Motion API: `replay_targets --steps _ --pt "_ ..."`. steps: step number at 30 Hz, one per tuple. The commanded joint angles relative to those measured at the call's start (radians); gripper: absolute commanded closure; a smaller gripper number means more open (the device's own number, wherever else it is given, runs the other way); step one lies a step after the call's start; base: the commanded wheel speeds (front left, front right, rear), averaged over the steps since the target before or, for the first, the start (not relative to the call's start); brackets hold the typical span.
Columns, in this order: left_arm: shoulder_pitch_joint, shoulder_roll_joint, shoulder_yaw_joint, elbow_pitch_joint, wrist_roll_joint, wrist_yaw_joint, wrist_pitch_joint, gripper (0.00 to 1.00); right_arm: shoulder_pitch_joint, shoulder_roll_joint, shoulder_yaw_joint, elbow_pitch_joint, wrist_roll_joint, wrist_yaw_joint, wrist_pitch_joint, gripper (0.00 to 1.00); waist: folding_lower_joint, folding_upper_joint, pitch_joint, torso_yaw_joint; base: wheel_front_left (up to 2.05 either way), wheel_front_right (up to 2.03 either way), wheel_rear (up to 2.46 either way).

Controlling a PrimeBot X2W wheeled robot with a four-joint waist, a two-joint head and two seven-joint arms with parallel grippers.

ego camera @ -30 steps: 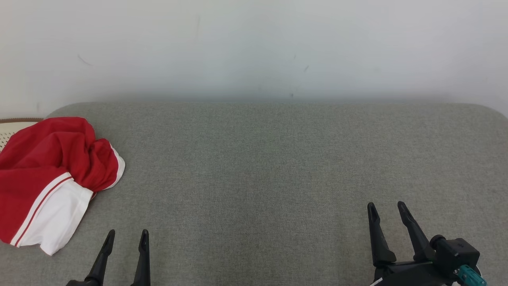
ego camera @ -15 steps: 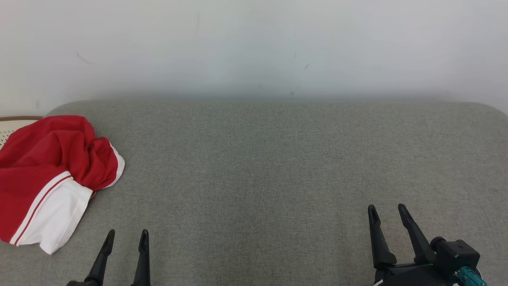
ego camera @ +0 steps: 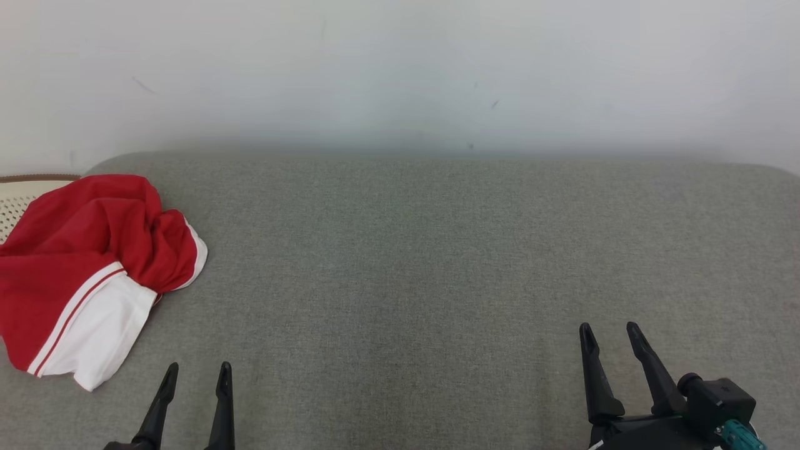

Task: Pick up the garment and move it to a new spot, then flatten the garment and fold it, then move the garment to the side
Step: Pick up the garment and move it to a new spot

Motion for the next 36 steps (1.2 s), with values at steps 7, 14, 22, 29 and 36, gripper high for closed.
replay_targets --steps 7,14,22,29,36 --pt "-0.012 0.003 -0.002 0.009 -0.010 0.009 0.002 0.00 -0.001 0.001 0.008 0.009 0.001 0.001 0.001 0.00 0.0000 0.0000 0.001 0.050 0.00 0.00 0.00" --pt "-0.010 0.005 0.011 0.020 -0.009 0.027 -0.005 0.00 -0.015 0.001 0.013 0.020 -0.007 0.001 0.005 0.00 0.0000 0.0000 0.000 0.123 0.00 0.00 0.00" --pt "0.001 0.010 0.033 0.016 -0.020 0.052 -0.010 0.00 -0.014 0.001 0.013 0.038 -0.001 0.001 -0.001 0.00 0.0000 0.0000 -0.006 0.221 0.00 0.00 0.00" --pt "0.013 0.022 0.047 0.003 -0.023 0.067 -0.001 0.00 -0.012 0.001 0.026 0.057 0.012 0.001 -0.007 0.00 0.0000 0.0000 -0.020 0.301 0.00 0.00 0.00" --pt "0.023 0.031 0.051 -0.009 -0.025 0.074 0.005 0.00 -0.020 0.001 0.033 0.071 0.019 0.001 -0.017 0.00 0.0000 0.0000 -0.024 0.374 0.00 0.00 0.00"
